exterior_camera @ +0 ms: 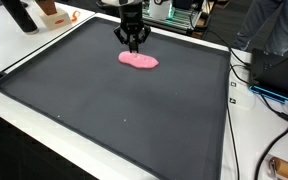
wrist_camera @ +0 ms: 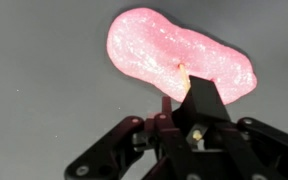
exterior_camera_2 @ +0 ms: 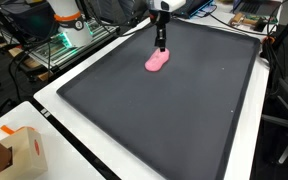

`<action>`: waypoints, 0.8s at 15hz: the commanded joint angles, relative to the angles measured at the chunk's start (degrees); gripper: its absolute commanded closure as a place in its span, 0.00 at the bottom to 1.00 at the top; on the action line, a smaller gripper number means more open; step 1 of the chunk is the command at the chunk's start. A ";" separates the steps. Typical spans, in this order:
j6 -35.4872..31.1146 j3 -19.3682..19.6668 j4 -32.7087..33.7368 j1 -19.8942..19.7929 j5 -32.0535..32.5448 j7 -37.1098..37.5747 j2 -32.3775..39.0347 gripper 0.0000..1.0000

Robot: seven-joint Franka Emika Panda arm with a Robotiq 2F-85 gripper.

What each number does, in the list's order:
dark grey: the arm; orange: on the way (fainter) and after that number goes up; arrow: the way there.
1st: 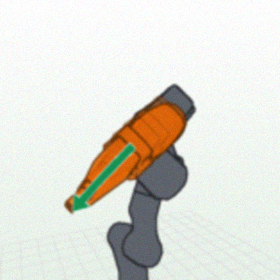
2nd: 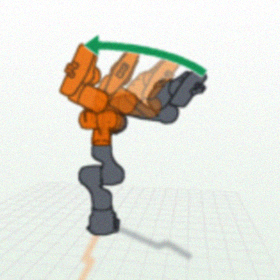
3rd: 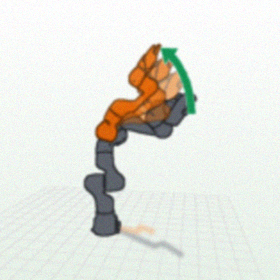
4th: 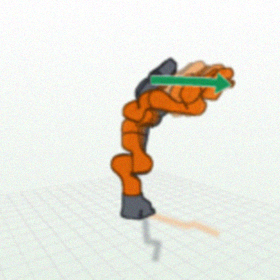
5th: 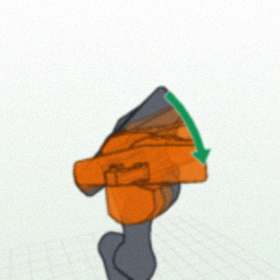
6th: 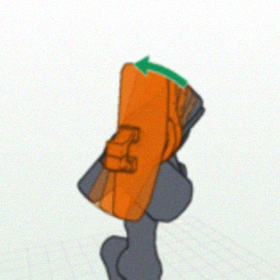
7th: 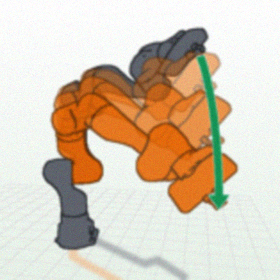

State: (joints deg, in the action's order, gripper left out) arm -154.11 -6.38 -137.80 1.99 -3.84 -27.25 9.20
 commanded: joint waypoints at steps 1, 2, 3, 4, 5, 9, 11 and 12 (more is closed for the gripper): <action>-1.51 -0.79 -0.44 -0.81 -0.40 -0.89 1.29 0.94; -1.55 -0.88 -0.38 -0.88 -0.55 -1.02 1.55 0.94; -1.69 -0.88 -0.35 -0.91 -0.47 -0.94 1.81 0.94; -1.84 -0.87 -0.32 -0.91 -0.30 -0.81 2.03 0.94; -2.01 -0.78 -0.27 -0.87 0.00 -0.59 2.16 0.94; -1.78 -1.00 -0.17 -1.04 -0.59 -0.97 2.34 0.94; -1.24 -0.78 -0.17 -0.89 0.05 -0.43 1.88 0.94; -0.47 -0.79 -0.08 -0.90 0.03 -0.40 1.62 0.94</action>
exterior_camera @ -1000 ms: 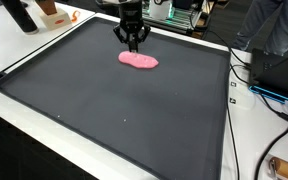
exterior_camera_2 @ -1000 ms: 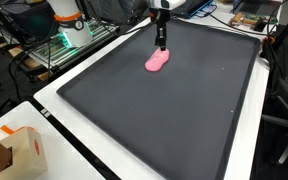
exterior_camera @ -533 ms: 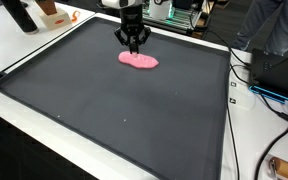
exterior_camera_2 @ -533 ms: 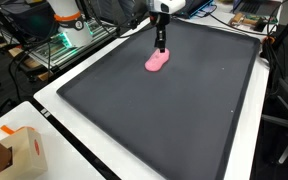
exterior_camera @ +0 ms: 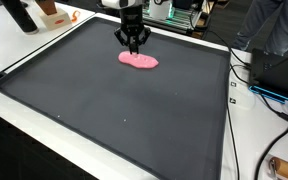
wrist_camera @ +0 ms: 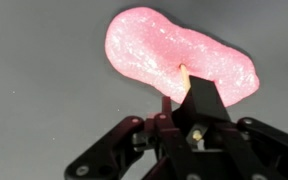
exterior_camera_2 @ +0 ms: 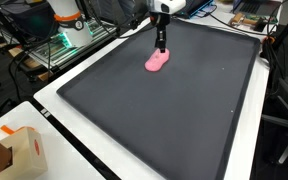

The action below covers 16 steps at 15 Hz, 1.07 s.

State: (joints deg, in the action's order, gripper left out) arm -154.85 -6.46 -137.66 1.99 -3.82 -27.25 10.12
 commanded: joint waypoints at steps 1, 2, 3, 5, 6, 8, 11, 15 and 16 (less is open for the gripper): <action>0.41 -0.67 -0.23 -0.85 0.16 -0.26 0.45 0.94; 0.71 -0.61 -0.22 -0.77 0.32 0.02 0.11 0.94; 0.96 -0.64 -0.21 -0.75 0.36 0.03 -0.18 0.94; 1.50 -0.55 -0.26 -0.59 0.83 0.32 -0.86 0.94; 2.20 -0.43 -0.28 -0.44 1.44 0.57 -1.26 0.94; 2.93 -0.03 -0.34 -0.07 3.04 1.60 -1.88 0.94; 4.35 -0.16 -0.20 0.06 3.60 1.58 -3.05 0.94; 5.86 -0.27 0.06 0.20 2.93 0.85 -5.11 0.94; 6.30 -0.22 0.14 0.29 2.85 0.85 -5.76 0.94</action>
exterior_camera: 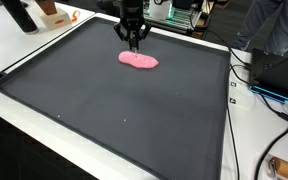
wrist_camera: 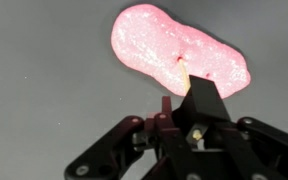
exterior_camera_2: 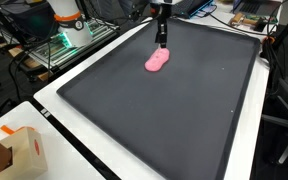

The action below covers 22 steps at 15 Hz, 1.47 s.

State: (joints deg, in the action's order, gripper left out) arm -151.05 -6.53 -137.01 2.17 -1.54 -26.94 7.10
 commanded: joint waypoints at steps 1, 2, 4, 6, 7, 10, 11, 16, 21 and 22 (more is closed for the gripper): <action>2.81 -0.07 -0.42 0.26 0.62 0.87 -3.33 0.94; 3.08 0.15 -0.36 0.47 1.34 1.60 -3.99 0.94; 3.79 0.24 -0.23 0.74 1.56 2.02 -5.35 0.94; 5.18 0.30 0.11 1.02 1.90 2.55 -6.84 0.94; 6.18 0.25 0.34 1.21 1.67 2.77 -7.70 0.94; 9.48 0.23 1.21 1.91 2.01 3.83 -9.73 0.94; 11.06 0.20 1.73 2.19 2.06 4.26 -10.25 0.94; 18.82 -0.12 4.50 3.57 2.08 6.11 -11.83 0.94; 24.43 -0.64 6.68 4.82 1.80 8.36 -12.75 0.94; 25.40 -0.74 7.08 5.03 1.75 8.86 -12.79 0.94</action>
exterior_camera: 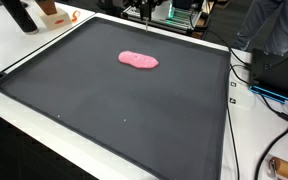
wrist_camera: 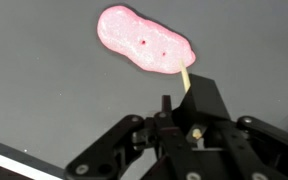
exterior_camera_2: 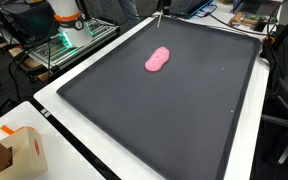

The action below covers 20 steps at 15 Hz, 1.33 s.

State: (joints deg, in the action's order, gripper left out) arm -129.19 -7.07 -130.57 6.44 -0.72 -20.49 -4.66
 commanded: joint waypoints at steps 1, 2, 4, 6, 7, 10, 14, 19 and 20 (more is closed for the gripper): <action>4.44 -0.31 0.95 0.95 0.90 2.74 -1.10 0.94; 5.11 -0.44 1.23 1.13 0.86 3.18 -1.16 0.94; 6.57 -0.77 1.85 1.42 1.24 3.67 -1.15 0.94; 4.88 -0.38 1.93 1.35 0.09 2.24 -0.36 0.75; 5.08 -0.43 2.02 1.46 0.12 2.36 -0.36 0.75; 5.20 -0.46 2.08 1.49 0.14 2.40 -0.36 0.75; 5.23 -0.46 2.09 1.49 0.14 2.41 -0.36 0.75; 5.14 0.04 2.18 1.00 0.05 2.55 -0.24 0.94; 5.54 0.99 2.37 0.40 -1.75 1.07 -0.14 0.94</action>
State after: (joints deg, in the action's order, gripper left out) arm -124.12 -7.69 -128.53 7.58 -0.64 -18.12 -4.98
